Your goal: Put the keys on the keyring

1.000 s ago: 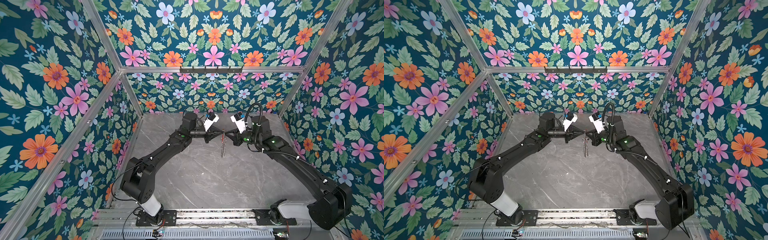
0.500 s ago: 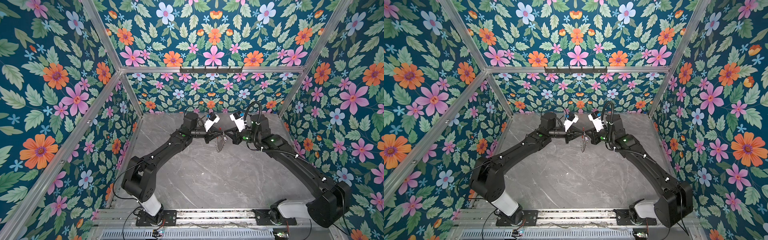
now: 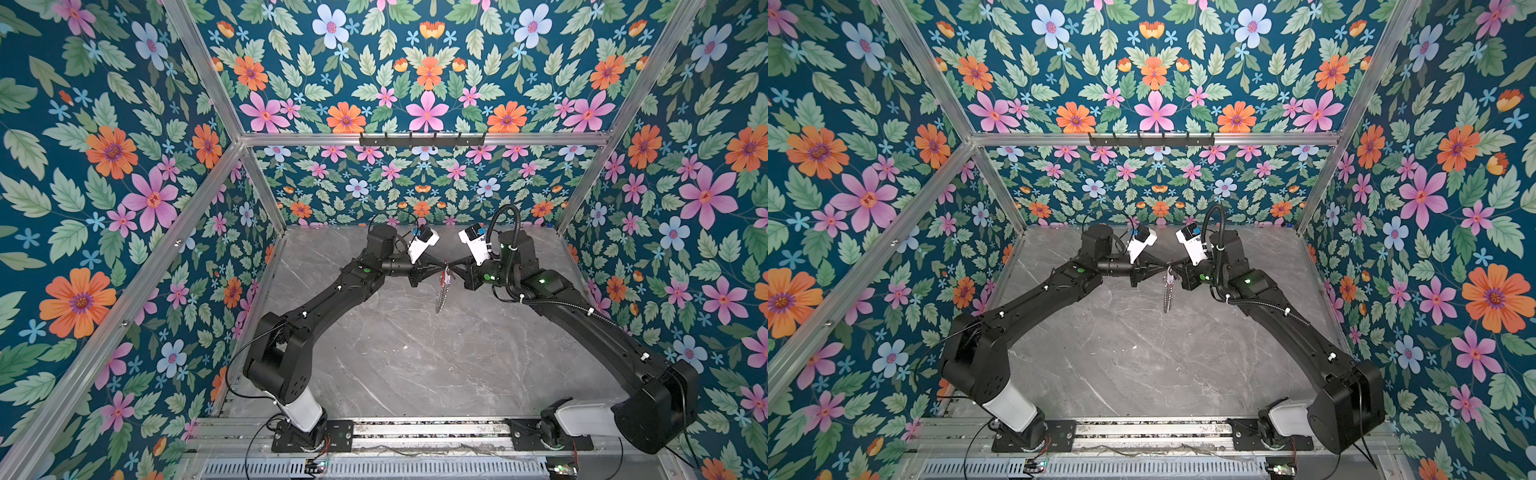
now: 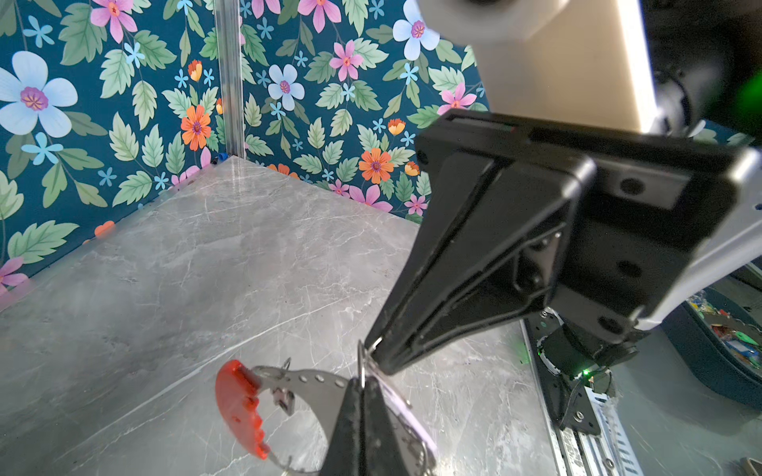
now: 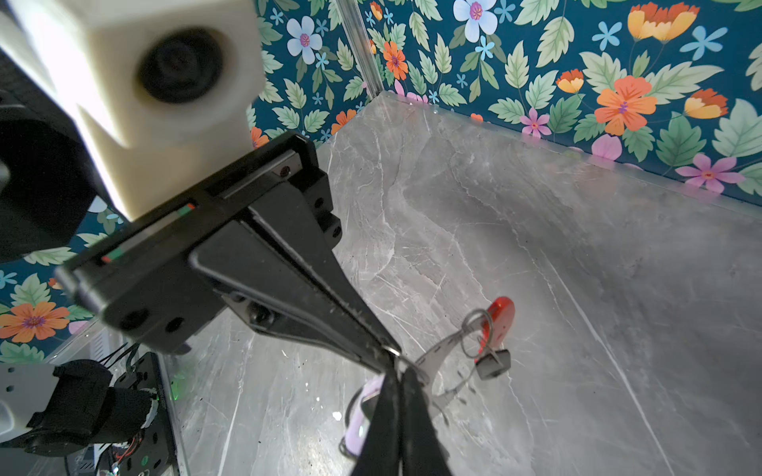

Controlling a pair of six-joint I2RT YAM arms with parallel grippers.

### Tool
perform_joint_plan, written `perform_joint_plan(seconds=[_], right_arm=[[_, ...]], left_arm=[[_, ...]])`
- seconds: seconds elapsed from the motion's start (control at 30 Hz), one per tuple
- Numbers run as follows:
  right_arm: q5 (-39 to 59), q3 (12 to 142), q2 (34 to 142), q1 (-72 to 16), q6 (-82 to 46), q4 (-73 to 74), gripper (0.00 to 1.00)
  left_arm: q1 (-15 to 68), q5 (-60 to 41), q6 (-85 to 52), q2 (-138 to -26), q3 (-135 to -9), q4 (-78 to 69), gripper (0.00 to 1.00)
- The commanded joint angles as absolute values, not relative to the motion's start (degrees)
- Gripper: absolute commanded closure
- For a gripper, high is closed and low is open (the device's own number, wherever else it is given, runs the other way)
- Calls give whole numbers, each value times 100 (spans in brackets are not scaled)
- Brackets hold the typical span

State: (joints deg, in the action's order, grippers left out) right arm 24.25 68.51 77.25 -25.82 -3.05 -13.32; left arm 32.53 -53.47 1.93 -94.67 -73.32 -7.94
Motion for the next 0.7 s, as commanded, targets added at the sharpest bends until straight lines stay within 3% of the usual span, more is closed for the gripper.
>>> perform_joint_plan(seconds=[0.0, 0.33, 0.67], right_arm=[[2048, 6819, 7728, -2578, -231, -1162, 100], [1883, 6816, 7700, -2488, -467, -1191, 100], [2495, 6812, 7647, -2277, -955, -1292, 100]], left_arm=[[3260, -5650, 281, -9415, -7392, -962, 100], [3260, -5670, 308, -9353, -7311, -1027, 100], [3261, -5641, -105, -9097, -6796, -2306, 100]])
